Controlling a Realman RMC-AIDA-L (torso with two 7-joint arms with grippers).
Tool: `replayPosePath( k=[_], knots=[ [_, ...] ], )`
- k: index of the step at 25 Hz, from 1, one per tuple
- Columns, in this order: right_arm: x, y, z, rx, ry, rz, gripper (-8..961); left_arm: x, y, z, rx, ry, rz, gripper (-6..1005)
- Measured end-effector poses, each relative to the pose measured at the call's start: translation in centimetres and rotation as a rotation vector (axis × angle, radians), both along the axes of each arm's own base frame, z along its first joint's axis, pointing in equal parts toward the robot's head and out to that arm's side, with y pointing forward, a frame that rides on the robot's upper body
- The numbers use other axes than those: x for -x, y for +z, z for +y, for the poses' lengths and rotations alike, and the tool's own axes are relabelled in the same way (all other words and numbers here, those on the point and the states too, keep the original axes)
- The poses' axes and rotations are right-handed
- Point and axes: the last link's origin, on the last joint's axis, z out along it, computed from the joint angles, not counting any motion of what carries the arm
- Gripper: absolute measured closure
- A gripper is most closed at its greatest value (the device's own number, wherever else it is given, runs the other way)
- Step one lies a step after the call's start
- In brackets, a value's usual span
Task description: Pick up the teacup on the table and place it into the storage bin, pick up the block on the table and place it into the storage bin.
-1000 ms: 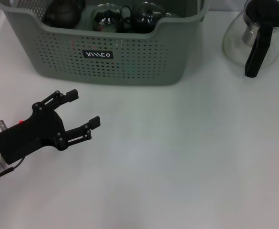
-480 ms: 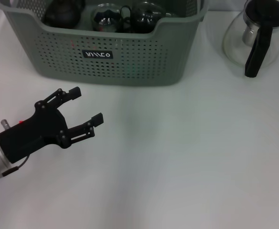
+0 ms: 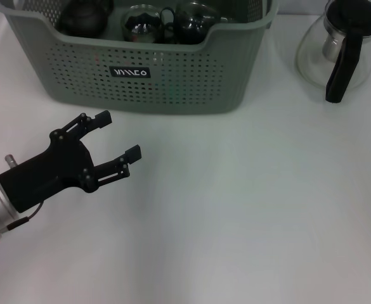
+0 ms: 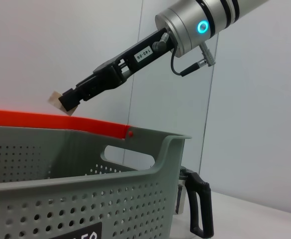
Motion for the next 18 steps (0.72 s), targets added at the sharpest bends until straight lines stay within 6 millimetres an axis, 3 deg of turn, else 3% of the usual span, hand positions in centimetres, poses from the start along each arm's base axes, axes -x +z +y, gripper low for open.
replayPosePath(
  k=[5,11,14,18],
  knots=[
    [0.2,-0.6,-0.5,0.018,0.026,-0.039,676,0.0,0.0,0.0,0.000,0.000,-0.002,98],
    [-0.2,-0.5,-0.7,0.028,0.023,-0.026,403,-0.1,0.3,-0.3,-0.018,0.001,-0.030,98],
    [-0.1,0.7,-1.0,0.022,0.061,0.079,299,-0.1,0.7,-0.5,-0.037,0.001,-0.053,98],
    [-0.4,3.1,-3.0,0.053,0.163,0.307,202,0.2,1.0,-0.9,-0.051,0.010,-0.064,98]
  ],
)
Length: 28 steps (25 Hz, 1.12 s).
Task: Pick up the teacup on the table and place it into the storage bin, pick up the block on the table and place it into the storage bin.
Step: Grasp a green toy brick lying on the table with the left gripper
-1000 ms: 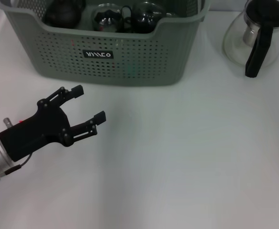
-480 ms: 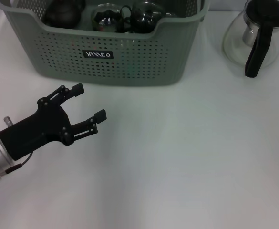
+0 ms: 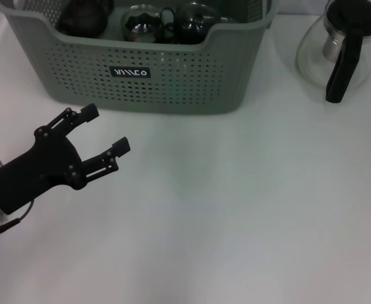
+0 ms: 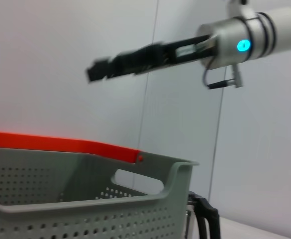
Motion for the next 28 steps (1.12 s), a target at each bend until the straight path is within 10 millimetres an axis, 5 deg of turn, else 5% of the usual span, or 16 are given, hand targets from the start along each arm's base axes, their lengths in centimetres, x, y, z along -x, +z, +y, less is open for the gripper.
replayPosePath(
  k=[4,11,19,28],
  knots=[
    [-2.7,2.4,-2.1,0.061,0.070,0.172,147,0.3,0.3,-0.1,-0.014,0.013,-0.002,99],
    [-11.1,5.6,-8.9,0.189,0.239,0.427,116,0.2,0.5,0.0,-0.018,0.007,0.002,99],
    [-20.1,3.8,-15.7,0.278,0.186,0.409,136,0.7,1.5,0.3,-0.008,0.015,0.032,99],
    [-22.9,0.3,-16.0,0.304,0.097,0.302,136,0.6,4.5,-0.3,0.100,0.047,-0.060,99]
  ],
)
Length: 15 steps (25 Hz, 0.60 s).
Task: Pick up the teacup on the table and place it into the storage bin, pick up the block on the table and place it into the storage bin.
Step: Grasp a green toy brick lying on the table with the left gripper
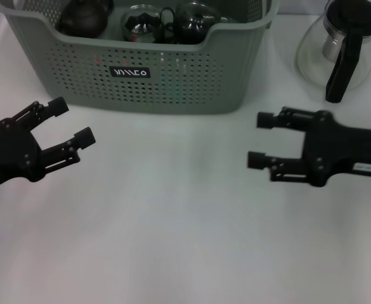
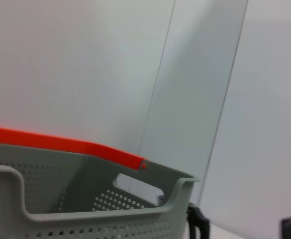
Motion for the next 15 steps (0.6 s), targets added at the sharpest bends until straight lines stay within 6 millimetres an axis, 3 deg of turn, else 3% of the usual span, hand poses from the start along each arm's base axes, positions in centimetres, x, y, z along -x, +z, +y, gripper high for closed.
replayPosePath(
  k=[4,15],
  knots=[
    [-0.1,-1.6,0.0,-0.002,0.032,-0.004,136,0.3,0.8,0.1,0.103,0.063,-0.011,99],
    [0.1,-1.5,0.3,-0.018,0.052,-0.005,135,-0.4,5.4,0.9,0.290,0.218,-0.003,99]
  ],
)
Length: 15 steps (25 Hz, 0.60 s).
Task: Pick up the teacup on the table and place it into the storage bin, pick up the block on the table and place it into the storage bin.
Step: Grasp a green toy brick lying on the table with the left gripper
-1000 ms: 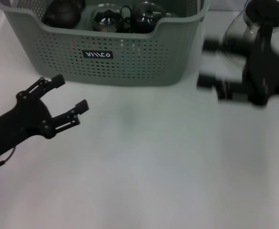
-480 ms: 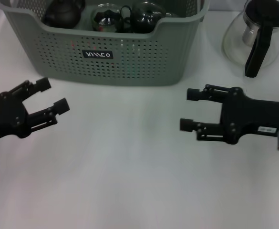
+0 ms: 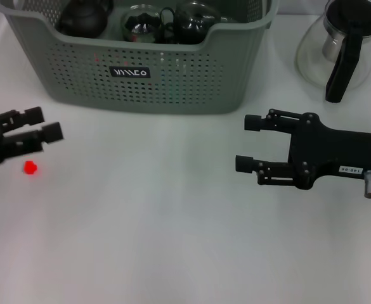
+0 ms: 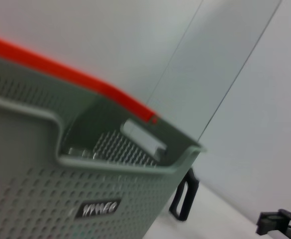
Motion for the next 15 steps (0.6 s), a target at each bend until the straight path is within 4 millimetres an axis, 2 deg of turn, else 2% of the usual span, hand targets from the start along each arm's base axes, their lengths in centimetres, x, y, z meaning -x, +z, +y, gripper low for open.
replayPosePath(
  k=[3,6,15],
  knots=[
    [-0.1,0.1,0.1,-0.007,-0.003,0.001,135,0.2,1.6,0.9,0.091,0.132,-0.009,99],
    [-0.1,0.1,0.1,-0.010,0.002,-0.002,135,0.1,2.6,1.3,0.192,0.190,0.022,99],
    [-0.1,0.3,0.2,-0.020,-0.014,0.013,135,-0.7,4.3,3.6,0.344,0.400,0.338,102]
  ],
)
